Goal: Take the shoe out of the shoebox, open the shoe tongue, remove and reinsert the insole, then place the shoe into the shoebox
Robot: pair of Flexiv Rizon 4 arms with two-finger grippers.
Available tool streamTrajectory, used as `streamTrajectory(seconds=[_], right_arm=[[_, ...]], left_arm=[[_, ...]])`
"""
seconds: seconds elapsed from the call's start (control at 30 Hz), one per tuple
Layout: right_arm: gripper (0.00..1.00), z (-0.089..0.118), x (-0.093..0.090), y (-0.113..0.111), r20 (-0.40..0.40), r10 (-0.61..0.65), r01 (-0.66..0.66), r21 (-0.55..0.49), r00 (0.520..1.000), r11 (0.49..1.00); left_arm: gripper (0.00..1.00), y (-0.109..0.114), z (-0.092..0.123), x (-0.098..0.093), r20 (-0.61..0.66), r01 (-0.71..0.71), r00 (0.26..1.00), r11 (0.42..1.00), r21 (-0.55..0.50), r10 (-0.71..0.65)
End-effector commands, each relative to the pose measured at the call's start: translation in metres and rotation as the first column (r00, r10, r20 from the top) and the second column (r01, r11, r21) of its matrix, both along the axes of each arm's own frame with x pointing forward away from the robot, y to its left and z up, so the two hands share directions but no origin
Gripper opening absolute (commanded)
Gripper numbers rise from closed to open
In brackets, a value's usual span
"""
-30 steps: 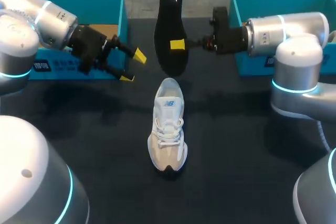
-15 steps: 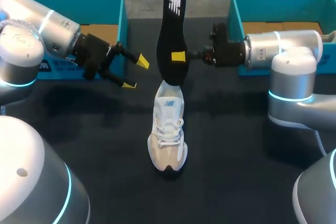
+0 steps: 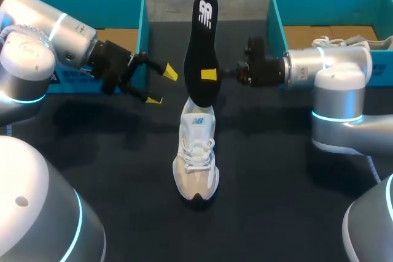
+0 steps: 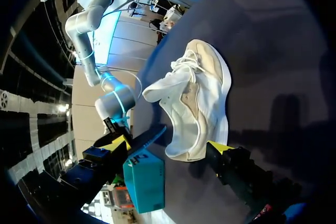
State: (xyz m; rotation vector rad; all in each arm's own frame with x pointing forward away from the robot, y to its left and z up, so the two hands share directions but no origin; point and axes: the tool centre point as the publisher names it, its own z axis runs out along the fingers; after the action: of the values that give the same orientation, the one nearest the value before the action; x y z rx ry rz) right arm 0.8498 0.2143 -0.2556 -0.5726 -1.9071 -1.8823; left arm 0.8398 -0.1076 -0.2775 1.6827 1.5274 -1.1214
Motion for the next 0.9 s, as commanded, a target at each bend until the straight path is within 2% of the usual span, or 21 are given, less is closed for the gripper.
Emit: streamTrajectory(seconds=[0.03,0.17,0.43,0.9], right_arm=[[0.0,-0.003,0.0,0.004,-0.003,0.004,-0.004,0.001,1.0,1.0],[0.0,-0.007,-0.002,0.004,-0.009,0.012,-0.012,-0.007,1.0,1.0],[0.0,-0.012,-0.004,0.003,-0.01,0.001,-0.001,-0.015,1.0,1.0],[0.0,-0.021,-0.006,0.001,-0.004,-0.01,0.01,-0.014,1.0,1.0]], left_arm=[[1.0,0.0,0.003,0.001,0.0,0.002,1.0,1.0,0.001,-0.002],[1.0,0.001,0.005,0.004,-0.031,0.028,0.999,0.999,0.033,-0.027],[1.0,0.01,-0.004,0.002,-0.104,-0.012,0.994,0.999,0.044,0.017],[1.0,-0.003,-0.016,0.02,-0.185,-0.045,0.981,0.996,0.073,0.058]])
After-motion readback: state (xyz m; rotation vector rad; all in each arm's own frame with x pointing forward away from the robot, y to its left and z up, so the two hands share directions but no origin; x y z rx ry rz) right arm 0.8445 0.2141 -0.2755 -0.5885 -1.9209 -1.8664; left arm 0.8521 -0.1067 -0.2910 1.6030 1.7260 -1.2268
